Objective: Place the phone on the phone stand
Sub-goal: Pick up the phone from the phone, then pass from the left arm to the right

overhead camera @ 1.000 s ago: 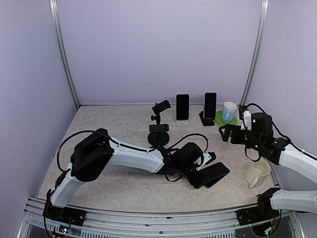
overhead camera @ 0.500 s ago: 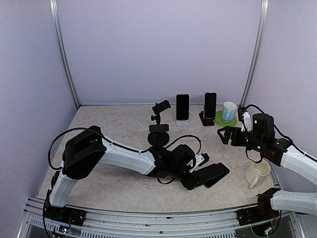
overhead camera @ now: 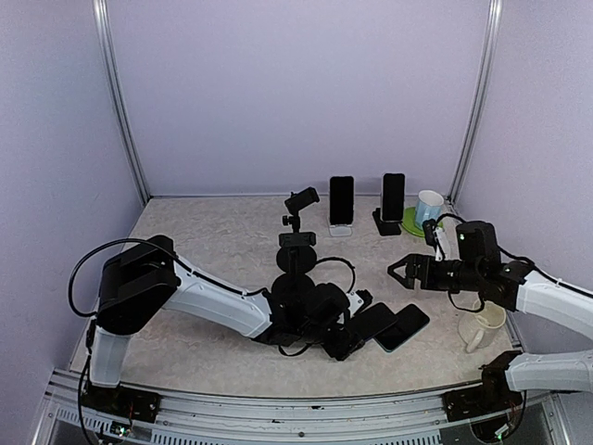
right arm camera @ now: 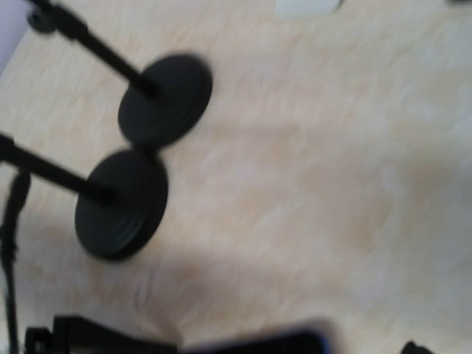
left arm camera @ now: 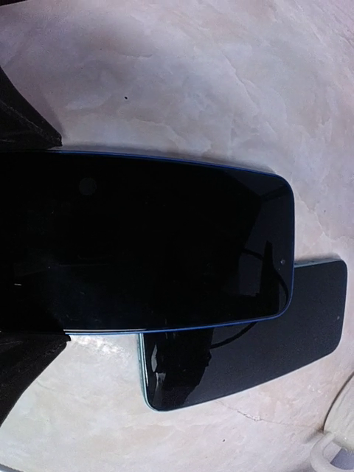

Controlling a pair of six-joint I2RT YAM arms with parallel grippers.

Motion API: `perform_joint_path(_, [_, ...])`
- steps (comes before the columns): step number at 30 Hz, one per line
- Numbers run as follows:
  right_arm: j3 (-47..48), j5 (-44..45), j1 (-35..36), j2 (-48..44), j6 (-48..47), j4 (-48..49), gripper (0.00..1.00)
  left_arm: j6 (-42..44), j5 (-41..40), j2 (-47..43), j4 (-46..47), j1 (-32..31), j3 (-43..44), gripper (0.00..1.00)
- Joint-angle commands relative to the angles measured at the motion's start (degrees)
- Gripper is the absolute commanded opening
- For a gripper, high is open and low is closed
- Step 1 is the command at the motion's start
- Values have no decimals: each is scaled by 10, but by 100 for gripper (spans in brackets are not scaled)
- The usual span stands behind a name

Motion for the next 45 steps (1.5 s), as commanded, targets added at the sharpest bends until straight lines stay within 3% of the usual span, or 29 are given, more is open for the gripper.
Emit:
perform_joint_path(1, [-13, -32, 23, 28, 27, -2, 97, -29, -62, -15, 21, -14, -29, 71])
perform_joint_path(23, [-13, -86, 27, 170, 38, 70, 97, -46, -141, -54, 137, -33, -97, 71])
perform_joint_path(38, [-7, -125, 24, 191, 48, 89, 98, -35, -163, -98, 160, -41, -117, 71])
perform_joint_path(45, [-5, -183, 17, 193, 58, 112, 98, -25, -163, -111, 173, -47, -124, 71])
